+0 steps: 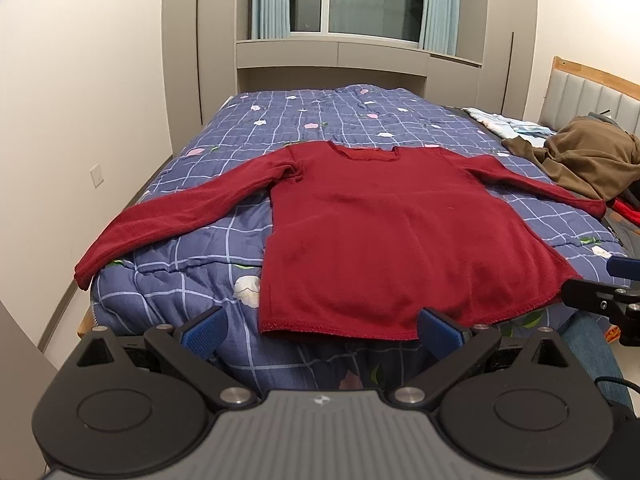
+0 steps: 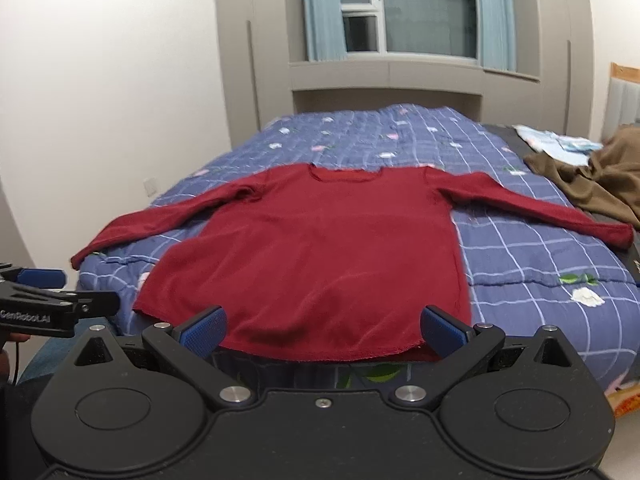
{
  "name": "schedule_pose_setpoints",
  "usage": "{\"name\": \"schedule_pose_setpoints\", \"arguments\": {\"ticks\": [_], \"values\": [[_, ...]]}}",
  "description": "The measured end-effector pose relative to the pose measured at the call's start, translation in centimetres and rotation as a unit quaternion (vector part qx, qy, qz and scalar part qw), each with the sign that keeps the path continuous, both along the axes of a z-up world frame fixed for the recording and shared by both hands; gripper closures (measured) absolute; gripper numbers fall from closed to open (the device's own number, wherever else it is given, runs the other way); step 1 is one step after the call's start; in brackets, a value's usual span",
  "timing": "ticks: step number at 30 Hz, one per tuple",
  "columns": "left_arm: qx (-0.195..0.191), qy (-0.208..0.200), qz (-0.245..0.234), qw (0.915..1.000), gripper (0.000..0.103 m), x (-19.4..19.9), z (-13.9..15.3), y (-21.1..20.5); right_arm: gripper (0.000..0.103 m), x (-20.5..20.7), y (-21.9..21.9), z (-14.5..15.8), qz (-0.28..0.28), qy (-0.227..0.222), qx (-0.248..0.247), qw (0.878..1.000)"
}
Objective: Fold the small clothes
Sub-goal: 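Reach the right gripper to a sweater sleeve cuff and grasp it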
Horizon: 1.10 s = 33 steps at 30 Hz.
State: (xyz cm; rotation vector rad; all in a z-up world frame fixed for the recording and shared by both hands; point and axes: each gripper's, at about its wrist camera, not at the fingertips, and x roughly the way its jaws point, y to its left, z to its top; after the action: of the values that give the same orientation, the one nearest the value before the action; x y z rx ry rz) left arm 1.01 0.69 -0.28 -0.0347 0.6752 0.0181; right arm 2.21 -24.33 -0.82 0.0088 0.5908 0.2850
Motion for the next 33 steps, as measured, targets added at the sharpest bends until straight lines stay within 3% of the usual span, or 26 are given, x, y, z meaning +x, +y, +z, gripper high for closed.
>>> {"name": "schedule_pose_setpoints", "arguments": {"ticks": [5,22,33], "values": [[-0.004,0.013,0.023,0.9996,0.0,1.2,0.1,0.4,0.0,1.2,0.4,0.7,-0.047,0.026,-0.023,0.998],[-0.033,0.029,0.084,0.9955,0.0,7.8,1.1,4.1,0.0,6.4,1.4,1.9,-0.092,0.076,-0.019,0.993],[-0.054,0.058,0.148,0.9858,0.0,12.9,-1.1,8.4,0.0,12.9,3.0,2.5,-0.069,0.113,-0.003,0.991]]}}
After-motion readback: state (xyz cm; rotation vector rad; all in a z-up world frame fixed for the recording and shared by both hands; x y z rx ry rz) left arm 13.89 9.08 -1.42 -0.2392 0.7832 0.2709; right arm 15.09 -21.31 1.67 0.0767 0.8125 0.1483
